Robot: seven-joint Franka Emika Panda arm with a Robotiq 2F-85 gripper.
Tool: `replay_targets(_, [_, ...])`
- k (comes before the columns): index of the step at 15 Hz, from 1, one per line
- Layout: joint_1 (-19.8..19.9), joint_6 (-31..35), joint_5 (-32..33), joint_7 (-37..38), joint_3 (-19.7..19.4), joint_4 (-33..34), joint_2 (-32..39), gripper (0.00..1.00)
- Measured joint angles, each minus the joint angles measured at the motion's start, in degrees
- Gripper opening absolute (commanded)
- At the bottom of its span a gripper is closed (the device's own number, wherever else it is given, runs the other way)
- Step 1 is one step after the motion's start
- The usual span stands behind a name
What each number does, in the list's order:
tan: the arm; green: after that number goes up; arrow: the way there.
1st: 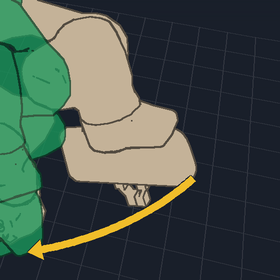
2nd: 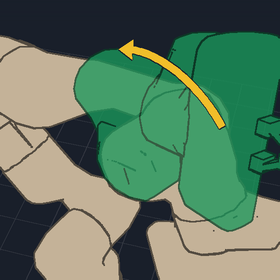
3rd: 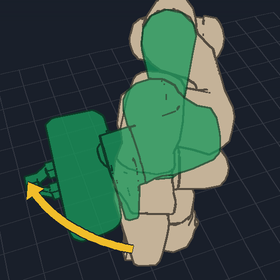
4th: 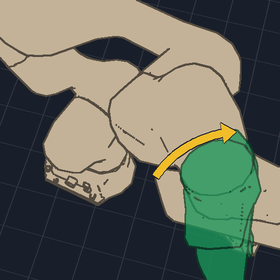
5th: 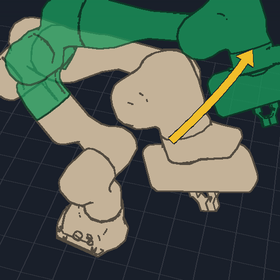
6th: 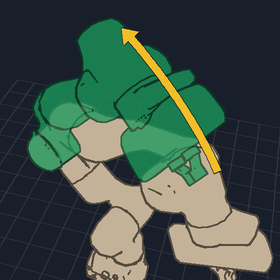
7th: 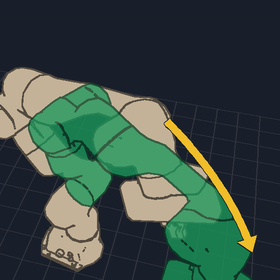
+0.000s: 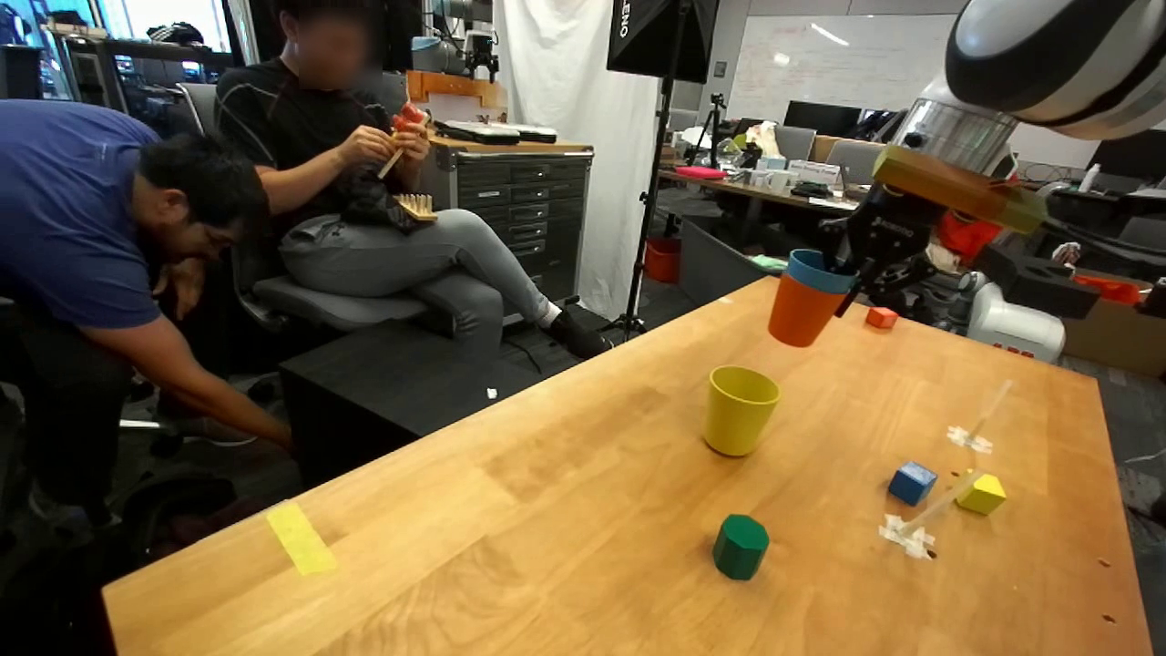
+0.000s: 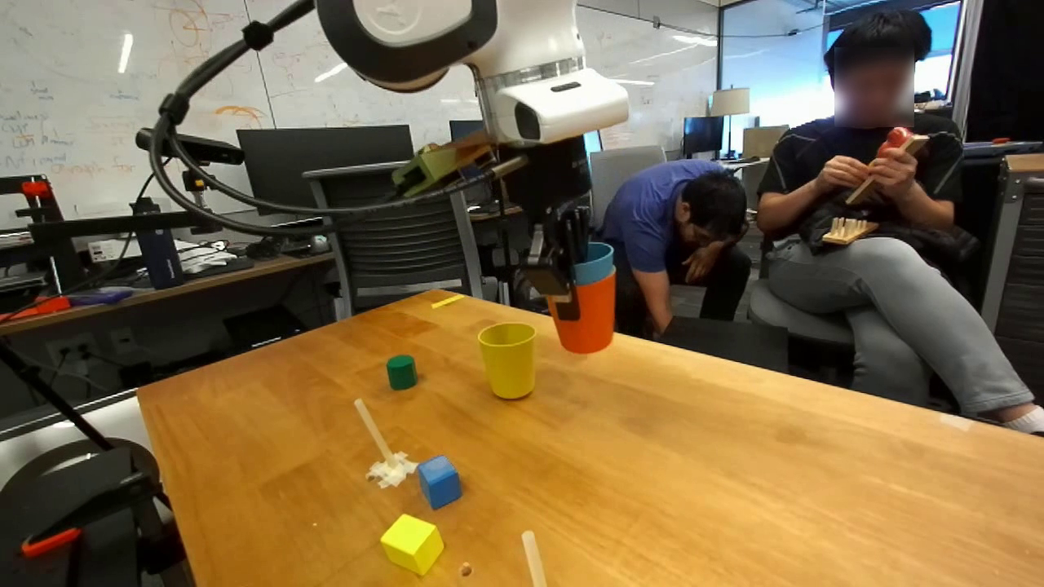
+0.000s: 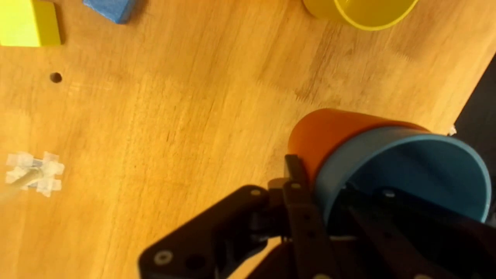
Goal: Stack the three cups
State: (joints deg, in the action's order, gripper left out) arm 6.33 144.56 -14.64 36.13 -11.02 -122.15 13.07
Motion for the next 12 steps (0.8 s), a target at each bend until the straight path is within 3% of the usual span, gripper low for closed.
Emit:
replay_targets(7, [-1.89, -0.03, -0.14, -1.94, 3.69, -5.99, -7.29, 0.02])
replay_targets(12, [-3.22, -0.03, -0.64, -3.06, 5.88, -7.75, -8.44, 0.02])
